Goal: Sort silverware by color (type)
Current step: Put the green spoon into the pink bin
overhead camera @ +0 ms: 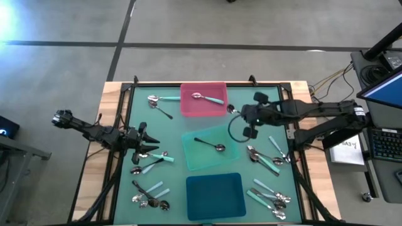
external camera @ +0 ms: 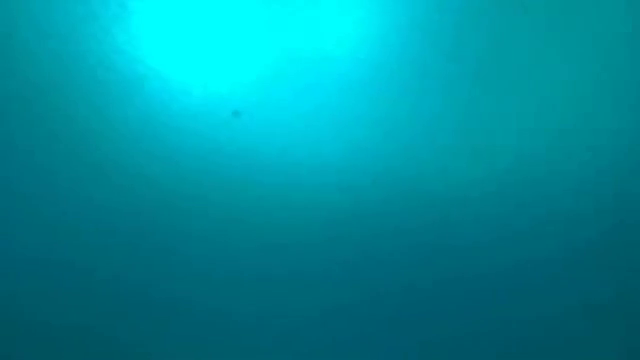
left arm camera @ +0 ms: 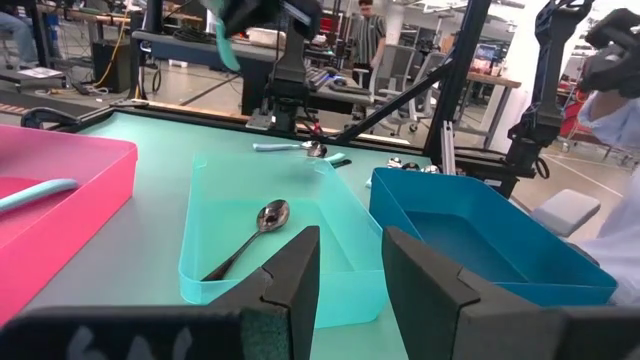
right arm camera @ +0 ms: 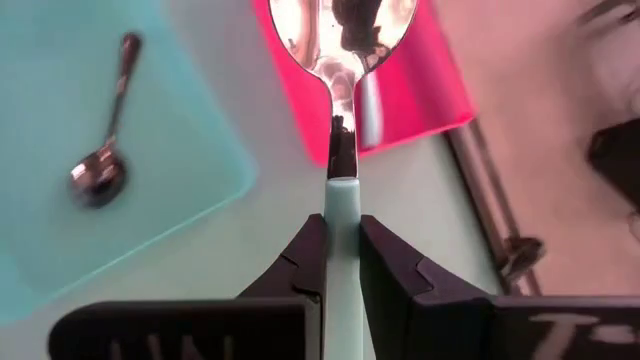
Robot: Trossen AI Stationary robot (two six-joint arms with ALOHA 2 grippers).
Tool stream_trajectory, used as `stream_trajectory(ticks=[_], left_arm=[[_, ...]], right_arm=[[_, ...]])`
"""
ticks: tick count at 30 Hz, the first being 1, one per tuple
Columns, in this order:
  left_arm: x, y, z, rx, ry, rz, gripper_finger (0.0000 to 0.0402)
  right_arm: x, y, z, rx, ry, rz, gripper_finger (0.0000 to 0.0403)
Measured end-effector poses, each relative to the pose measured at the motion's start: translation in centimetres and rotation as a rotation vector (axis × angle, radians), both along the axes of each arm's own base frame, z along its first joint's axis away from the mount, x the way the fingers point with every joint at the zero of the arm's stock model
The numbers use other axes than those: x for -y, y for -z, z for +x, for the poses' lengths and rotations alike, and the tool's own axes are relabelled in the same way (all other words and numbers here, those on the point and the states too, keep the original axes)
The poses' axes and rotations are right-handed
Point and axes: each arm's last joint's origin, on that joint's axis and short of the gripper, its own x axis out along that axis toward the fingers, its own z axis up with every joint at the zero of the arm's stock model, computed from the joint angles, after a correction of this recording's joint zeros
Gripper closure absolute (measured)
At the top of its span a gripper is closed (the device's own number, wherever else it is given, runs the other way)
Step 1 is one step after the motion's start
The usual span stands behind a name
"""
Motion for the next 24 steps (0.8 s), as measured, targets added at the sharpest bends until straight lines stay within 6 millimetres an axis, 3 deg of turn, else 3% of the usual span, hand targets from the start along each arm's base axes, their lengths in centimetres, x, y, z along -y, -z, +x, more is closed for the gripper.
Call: stream_trajectory(ticks=[8, 13, 18, 24], left_arm=[[0.0, 0.0, 0.0, 0.0, 0.0, 0.0, 0.0306], [0.0, 0.0, 0.0, 0.0, 0.0, 0.0, 0.0306], [0.0, 0.0, 0.0, 0.0, 0.0, 0.0, 0.0306], [0.0, 0.0, 0.0, 0.0, 0.0, 0.0, 0.0306]], right_arm=[[3.6, -0.3, 0.8, 0.057, -0.003, -0.126, 0.0377], [6.9, 0.4, 1.7, 0.238, -0.018, -0.154, 0.0377], [10.1, 2.2, 2.8, 0.527, -0.129, -0.077, 0.0377], [13.0, 5.5, 4.8, 0.558, -0.156, -0.075, 0.0377]])
